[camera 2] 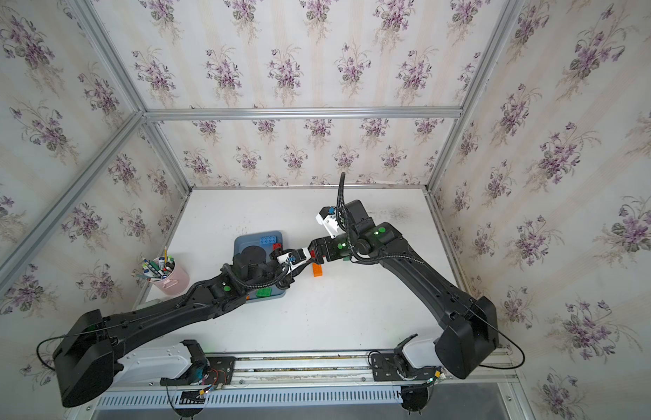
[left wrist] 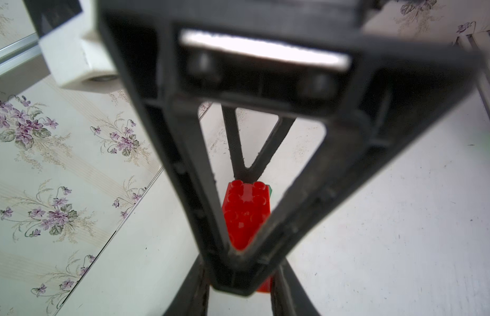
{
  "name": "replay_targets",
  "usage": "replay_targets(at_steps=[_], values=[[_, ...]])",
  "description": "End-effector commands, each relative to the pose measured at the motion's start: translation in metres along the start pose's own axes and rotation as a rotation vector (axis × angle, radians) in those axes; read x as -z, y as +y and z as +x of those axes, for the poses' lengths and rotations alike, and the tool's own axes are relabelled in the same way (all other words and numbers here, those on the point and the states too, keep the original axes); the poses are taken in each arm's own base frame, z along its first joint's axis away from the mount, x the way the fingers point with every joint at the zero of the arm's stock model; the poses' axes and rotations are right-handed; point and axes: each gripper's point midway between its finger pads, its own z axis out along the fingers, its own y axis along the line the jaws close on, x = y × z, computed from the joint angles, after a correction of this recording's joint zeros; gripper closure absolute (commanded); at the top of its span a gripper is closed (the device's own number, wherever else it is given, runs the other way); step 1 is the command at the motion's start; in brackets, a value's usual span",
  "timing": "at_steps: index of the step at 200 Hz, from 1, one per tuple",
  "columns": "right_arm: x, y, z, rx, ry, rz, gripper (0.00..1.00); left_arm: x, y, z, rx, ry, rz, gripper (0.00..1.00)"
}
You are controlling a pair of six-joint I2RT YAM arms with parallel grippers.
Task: Assemble a rectangle with lego
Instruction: Adjust the lego brick.
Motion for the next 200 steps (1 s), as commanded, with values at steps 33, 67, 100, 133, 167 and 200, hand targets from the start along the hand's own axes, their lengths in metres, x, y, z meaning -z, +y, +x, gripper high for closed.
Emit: replay_targets(at_steps=[33,67,100,133,167,200], values=[[-0.011,-0.002,0.000,0.037,0.022,0.042,0.17,0.001,0.004,-0.010,-0.014,-0.036,-0.010,0.83],[-0.009,-0.004,-0.001,0.038,0.014,0.062,0.27,0.002,0.004,-0.009,-0.016,-0.034,-0.013,0.83],[-0.011,-0.005,-0.001,0.034,0.018,0.064,0.39,0.002,0.004,-0.009,-0.016,-0.033,-0.013,0.83],[-0.010,-0.006,-0.004,0.028,0.009,0.070,0.42,0.003,0.004,-0.010,-0.014,-0.036,-0.014,0.65],[-0.005,-0.006,-0.013,0.016,-0.025,0.093,0.42,0.013,0.007,-0.008,-0.029,-0.023,-0.039,0.25],[-0.003,-0.017,-0.017,-0.007,-0.020,0.166,0.41,0.049,0.017,-0.006,-0.049,0.013,-0.112,0.21]])
